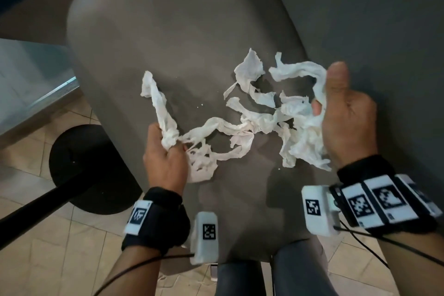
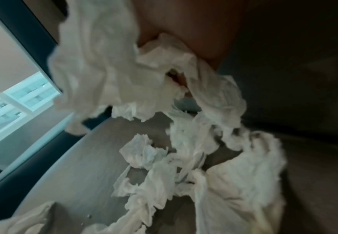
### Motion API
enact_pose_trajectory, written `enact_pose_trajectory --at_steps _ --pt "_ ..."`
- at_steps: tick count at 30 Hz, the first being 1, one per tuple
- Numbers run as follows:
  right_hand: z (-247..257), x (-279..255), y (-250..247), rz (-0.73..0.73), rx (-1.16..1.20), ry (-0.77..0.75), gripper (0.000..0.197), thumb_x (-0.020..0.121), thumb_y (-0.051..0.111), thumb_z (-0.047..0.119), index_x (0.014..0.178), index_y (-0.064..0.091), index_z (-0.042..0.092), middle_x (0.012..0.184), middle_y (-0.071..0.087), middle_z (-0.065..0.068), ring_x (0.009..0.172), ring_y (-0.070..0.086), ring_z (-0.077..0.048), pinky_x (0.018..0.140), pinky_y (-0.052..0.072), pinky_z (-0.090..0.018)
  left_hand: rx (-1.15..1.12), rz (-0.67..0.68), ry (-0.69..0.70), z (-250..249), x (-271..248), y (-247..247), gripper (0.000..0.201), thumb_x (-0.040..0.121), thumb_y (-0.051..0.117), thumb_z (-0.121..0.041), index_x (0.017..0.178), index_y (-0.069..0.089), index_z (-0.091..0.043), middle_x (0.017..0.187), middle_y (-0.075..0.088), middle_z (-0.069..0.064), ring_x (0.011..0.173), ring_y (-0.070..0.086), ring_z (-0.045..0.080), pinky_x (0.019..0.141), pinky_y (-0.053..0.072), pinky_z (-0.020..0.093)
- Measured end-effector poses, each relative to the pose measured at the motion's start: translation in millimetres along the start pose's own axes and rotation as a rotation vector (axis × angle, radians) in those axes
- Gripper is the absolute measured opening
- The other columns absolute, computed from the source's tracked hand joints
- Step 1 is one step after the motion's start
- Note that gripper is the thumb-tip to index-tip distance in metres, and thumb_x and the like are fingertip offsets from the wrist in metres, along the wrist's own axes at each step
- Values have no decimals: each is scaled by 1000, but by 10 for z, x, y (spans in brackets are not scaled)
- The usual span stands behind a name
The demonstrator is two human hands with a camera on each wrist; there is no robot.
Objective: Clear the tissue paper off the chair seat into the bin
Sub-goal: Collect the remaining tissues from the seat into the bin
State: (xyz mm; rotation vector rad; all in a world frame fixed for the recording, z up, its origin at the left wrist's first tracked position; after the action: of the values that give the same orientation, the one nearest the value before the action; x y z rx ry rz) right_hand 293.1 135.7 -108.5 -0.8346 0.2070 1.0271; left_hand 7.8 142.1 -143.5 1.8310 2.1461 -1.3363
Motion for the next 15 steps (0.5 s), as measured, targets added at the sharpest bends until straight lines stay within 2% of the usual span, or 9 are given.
enact_pose_trajectory --at_steps 1,3,5,6,8,10,12,14,15 --pt "-16 -49 -62 -21 -20 -8 84 84 29 79 63 52 1 49 44 -4 45 46 -32 51 44 -30 -6 -3 0 49 -52 -41 31 88 45 0 102 57 -25 83 61 -11 72 56 -3 67 47 22" --pt "-4 -146 -183 -75 -104 -68 57 95 33 65 66 57 21 55 50 9 57 50 -23 58 45 -36 -21 -5 11 145 -140 -120 39 89 45 -1 115 60 -26 94 65 -11 83 61 -1 73 51 18" --pt "14 -226 -280 -108 -153 -130 25 99 41 46 91 61 35 67 53 13 65 52 -12 63 49 -36 -11 10 11 229 -227 -190 33 87 47 -1 100 67 -24 85 66 -10 77 60 4 70 51 22" --pt "18 -263 -326 -105 -147 -138 17 99 44 37 106 60 37 68 51 12 59 49 -9 57 48 -32 16 18 2 272 -269 -221 28 85 48 -1 85 68 -21 74 63 -8 68 56 6 64 48 26" --pt "36 -347 -399 -86 -135 -178 32 95 49 20 120 56 38 73 48 9 53 43 -8 49 42 -21 93 25 -16 347 -357 -287 19 80 49 -11 65 61 -12 60 54 -3 59 49 13 58 41 31" --pt "68 -420 -425 -64 -149 -233 43 87 51 7 117 60 37 91 49 6 72 50 -3 69 45 -15 178 45 -20 383 -450 -345 28 77 44 -26 58 51 -6 56 49 3 56 45 21 55 41 40" --pt "76 -476 -407 -35 -141 -251 44 79 52 -1 102 67 33 106 46 5 91 49 5 86 38 -7 226 67 -29 384 -544 -388 41 78 43 -37 54 40 -4 52 41 3 52 39 21 51 37 43" --pt "74 -500 -378 -21 -111 -254 42 74 52 -8 86 69 28 110 49 5 91 47 12 85 34 -1 265 43 -49 374 -623 -446 53 86 50 -47 53 40 -7 51 43 2 50 40 20 51 34 34" --pt "84 -510 -363 -26 -88 -267 41 72 51 -10 79 69 26 108 53 6 90 49 10 85 37 -3 276 22 -57 359 -651 -475 58 90 53 -52 56 46 -6 55 49 4 53 46 21 51 35 32"
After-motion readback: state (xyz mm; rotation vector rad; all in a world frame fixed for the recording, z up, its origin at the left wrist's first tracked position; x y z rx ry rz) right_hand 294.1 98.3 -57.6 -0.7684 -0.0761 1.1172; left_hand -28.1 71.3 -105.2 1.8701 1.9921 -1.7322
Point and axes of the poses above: each hand's wrist, its own x-axis towards the middle knuckle, its own y-axis out of the palm, z = x × y, the point moved 4 cm from there along x, towards the middle knuckle
